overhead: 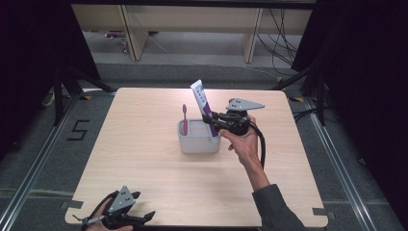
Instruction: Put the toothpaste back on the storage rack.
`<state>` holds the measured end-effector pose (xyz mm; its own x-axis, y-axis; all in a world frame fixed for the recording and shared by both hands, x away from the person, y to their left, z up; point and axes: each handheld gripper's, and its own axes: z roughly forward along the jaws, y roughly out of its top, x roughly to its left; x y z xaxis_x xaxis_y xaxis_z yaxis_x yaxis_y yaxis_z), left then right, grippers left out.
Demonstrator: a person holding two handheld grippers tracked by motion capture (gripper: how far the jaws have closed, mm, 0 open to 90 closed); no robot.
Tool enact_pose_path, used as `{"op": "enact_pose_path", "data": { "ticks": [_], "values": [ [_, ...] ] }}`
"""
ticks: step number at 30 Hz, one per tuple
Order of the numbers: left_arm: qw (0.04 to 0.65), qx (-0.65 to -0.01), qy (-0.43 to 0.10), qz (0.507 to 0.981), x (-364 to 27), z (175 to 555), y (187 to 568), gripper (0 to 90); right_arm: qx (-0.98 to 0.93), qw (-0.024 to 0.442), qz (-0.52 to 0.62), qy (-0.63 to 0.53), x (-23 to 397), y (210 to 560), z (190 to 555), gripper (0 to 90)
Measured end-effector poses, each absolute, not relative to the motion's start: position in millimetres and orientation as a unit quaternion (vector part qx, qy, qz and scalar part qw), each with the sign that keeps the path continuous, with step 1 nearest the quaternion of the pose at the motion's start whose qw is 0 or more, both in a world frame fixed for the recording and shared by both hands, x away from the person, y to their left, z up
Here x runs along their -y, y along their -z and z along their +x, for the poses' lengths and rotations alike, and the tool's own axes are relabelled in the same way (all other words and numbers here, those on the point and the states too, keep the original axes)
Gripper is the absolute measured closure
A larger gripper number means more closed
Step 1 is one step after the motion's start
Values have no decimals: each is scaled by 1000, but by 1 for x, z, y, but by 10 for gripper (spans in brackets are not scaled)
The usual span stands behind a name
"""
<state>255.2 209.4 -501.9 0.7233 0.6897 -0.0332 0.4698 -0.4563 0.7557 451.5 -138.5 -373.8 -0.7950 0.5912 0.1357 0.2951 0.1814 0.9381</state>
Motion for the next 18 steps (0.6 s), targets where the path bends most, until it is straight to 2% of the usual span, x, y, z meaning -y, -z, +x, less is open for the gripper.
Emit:
{"op": "enact_pose_path", "data": {
  "ticks": [18],
  "values": [
    [393, -343, -138, 842, -209, 255, 502, 166, -738, 141, 314, -581, 122, 382, 473, 736]
  ]
}}
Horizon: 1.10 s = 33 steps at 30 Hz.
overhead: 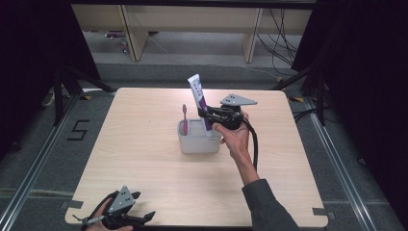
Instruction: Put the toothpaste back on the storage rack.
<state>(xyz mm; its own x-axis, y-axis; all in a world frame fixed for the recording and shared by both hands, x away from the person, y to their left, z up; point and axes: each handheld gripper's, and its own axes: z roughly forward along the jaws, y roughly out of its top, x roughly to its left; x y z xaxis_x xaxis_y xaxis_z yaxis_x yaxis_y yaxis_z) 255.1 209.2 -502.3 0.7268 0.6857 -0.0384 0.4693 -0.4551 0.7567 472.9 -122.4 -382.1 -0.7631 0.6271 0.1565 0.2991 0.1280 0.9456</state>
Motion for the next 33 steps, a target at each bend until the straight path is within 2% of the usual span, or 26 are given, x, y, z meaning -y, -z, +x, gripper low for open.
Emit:
{"op": "enact_pose_path", "data": {
  "ticks": [16, 23, 25, 27, 33],
  "values": [
    [388, -340, -142, 845, -210, 255, 502, 166, -729, 165, 322, -581, 112, 389, 486, 736],
    [388, -340, -141, 845, -210, 255, 502, 166, -727, 156, 329, -582, 109, 395, 489, 735],
    [394, -342, -138, 842, -209, 255, 502, 166, -726, 173, 325, -580, 110, 398, 491, 735],
    [392, -343, -141, 842, -209, 255, 502, 166, -725, 160, 335, -580, 109, 399, 489, 734],
    [395, -342, -137, 841, -209, 254, 502, 166, -728, 170, 327, -578, 107, 405, 491, 732]
  ]
}}
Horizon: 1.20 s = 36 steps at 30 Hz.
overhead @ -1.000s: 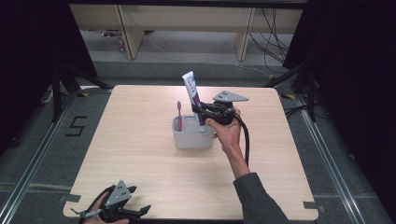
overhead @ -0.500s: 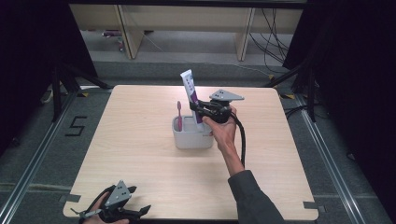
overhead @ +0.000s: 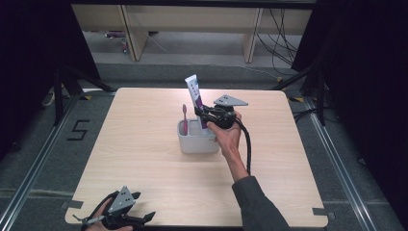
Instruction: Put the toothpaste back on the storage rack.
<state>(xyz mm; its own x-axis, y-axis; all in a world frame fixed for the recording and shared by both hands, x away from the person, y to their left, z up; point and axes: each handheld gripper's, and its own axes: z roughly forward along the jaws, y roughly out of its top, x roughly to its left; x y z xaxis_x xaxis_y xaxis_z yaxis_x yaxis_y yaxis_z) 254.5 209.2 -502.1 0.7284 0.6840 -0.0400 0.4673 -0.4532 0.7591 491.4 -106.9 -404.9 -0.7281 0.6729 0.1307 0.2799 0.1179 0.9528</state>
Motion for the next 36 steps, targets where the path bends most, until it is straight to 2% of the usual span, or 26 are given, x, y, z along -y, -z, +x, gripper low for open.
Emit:
{"op": "enact_pose_path", "data": {
  "ticks": [8, 14, 15, 36],
  "values": [
    [385, -334, -137, 849, -210, 255, 502, 166, -729, 158, 343, -571, 109, 417, 490, 728],
    [392, -339, -135, 844, -208, 254, 503, 166, -732, 175, 340, -564, 112, 422, 491, 727],
    [393, -340, -135, 844, -208, 254, 503, 166, -730, 160, 351, -564, 111, 423, 489, 727],
    [393, -337, -134, 845, -208, 254, 503, 166, -731, 160, 354, -560, 109, 431, 485, 720]
  ]
}}
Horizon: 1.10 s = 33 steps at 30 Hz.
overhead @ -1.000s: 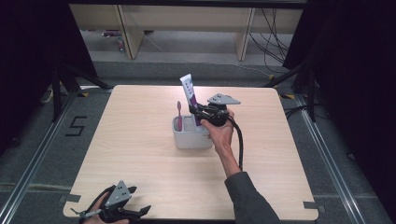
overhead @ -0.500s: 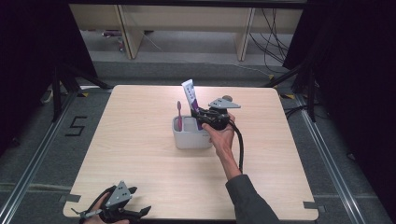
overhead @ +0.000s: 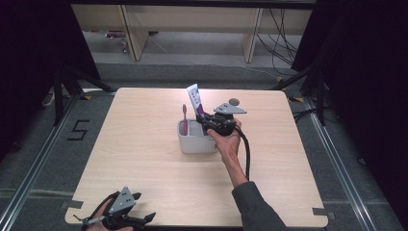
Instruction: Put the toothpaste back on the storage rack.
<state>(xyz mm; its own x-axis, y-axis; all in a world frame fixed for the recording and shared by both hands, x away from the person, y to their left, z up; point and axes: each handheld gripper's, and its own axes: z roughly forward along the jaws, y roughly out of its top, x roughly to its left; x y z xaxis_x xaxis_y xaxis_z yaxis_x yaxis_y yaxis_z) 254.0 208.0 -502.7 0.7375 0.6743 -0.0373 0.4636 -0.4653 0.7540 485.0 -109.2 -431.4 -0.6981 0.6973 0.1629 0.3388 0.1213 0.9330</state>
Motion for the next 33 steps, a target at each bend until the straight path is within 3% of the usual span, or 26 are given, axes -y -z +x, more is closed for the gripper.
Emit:
{"op": "enact_pose_path", "data": {
  "ticks": [20, 27, 29, 33],
  "values": [
    [390, -335, -132, 847, -207, 254, 503, 167, -746, 173, 349, -540, 111, 435, 482, 698],
    [391, -333, -131, 848, -207, 253, 503, 166, -772, 183, 344, -502, 109, 436, 478, 610],
    [390, -333, -133, 848, -208, 254, 503, 167, -761, 171, 349, -520, 111, 435, 474, 645],
    [390, -333, -132, 848, -206, 253, 503, 167, -755, 184, 343, -527, 114, 422, 466, 557]
  ]
}}
